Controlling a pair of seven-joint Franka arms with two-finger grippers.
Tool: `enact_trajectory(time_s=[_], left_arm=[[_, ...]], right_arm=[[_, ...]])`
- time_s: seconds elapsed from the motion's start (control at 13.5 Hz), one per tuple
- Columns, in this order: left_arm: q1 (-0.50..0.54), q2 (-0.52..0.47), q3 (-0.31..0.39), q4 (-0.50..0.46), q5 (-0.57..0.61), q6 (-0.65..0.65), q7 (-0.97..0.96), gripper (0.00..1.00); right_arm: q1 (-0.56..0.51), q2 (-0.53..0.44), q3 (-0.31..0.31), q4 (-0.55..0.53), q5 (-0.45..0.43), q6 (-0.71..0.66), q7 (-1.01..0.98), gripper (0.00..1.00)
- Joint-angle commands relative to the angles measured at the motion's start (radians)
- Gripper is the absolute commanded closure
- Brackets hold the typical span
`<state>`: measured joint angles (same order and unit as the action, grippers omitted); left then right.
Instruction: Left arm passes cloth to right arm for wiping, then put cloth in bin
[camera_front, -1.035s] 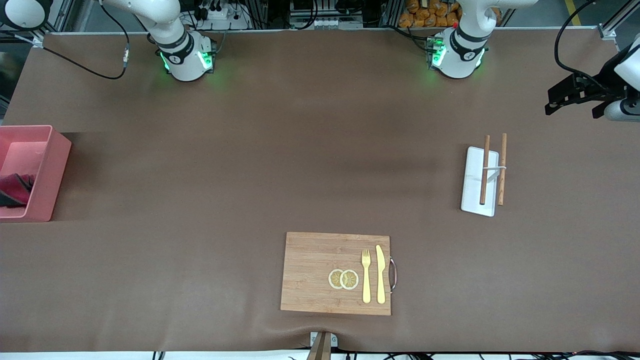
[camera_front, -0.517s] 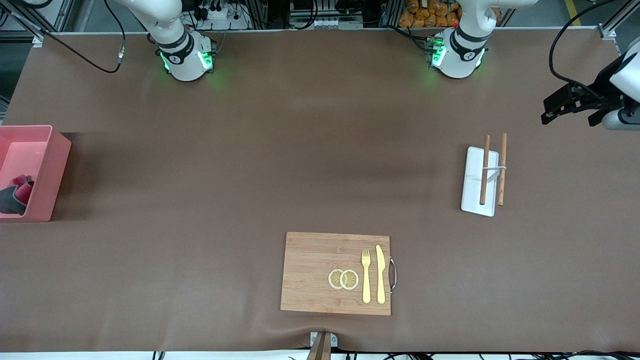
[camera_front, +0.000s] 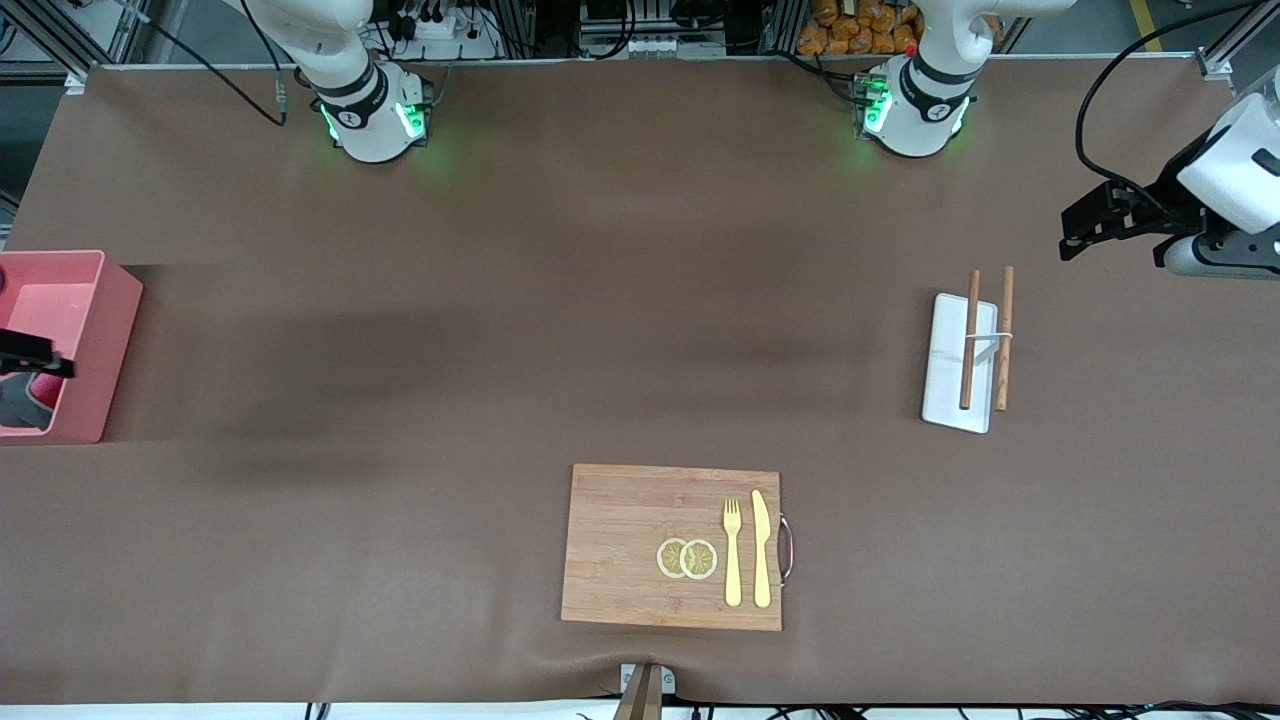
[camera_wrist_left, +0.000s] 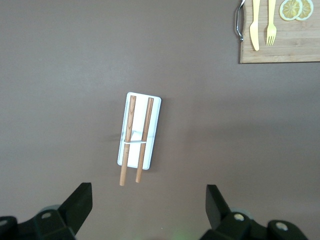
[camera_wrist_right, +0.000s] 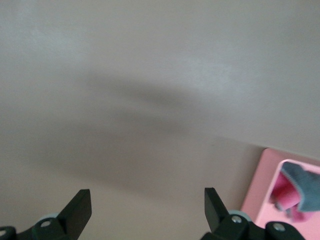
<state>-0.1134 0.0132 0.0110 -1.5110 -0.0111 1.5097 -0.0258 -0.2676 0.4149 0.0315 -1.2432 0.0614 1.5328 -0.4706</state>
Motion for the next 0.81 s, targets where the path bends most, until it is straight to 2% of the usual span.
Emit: enact_trajectory(time_s=[0.0, 0.3, 0.44, 0.59, 0.74], left_arm=[[0.009, 0.005, -0.011, 0.014, 0.02, 0.006, 0.014, 0.0], [0.0, 0.007, -0.013, 0.015, 0.02, 0.003, -0.002, 0.0], [0.006, 0.005, -0.013, 0.017, 0.019, 0.0, -0.035, 0.0], [0.012, 0.004, -0.009, 0.021, 0.01, -0.002, -0.074, 0.0], [0.012, -0.004, -0.006, 0.023, 0.013, -0.003, -0.075, 0.0]], right_arm=[[0.098, -0.054, -0.012, -0.042, 0.008, -0.037, 0.195, 0.0], [0.243, -0.079, -0.012, -0.042, 0.006, -0.042, 0.426, 0.0], [0.251, -0.135, -0.013, -0.074, 0.003, -0.025, 0.441, 0.0], [0.245, -0.252, -0.019, -0.175, 0.002, 0.036, 0.451, 0.0], [0.251, -0.39, -0.018, -0.313, -0.005, 0.095, 0.547, 0.0]])
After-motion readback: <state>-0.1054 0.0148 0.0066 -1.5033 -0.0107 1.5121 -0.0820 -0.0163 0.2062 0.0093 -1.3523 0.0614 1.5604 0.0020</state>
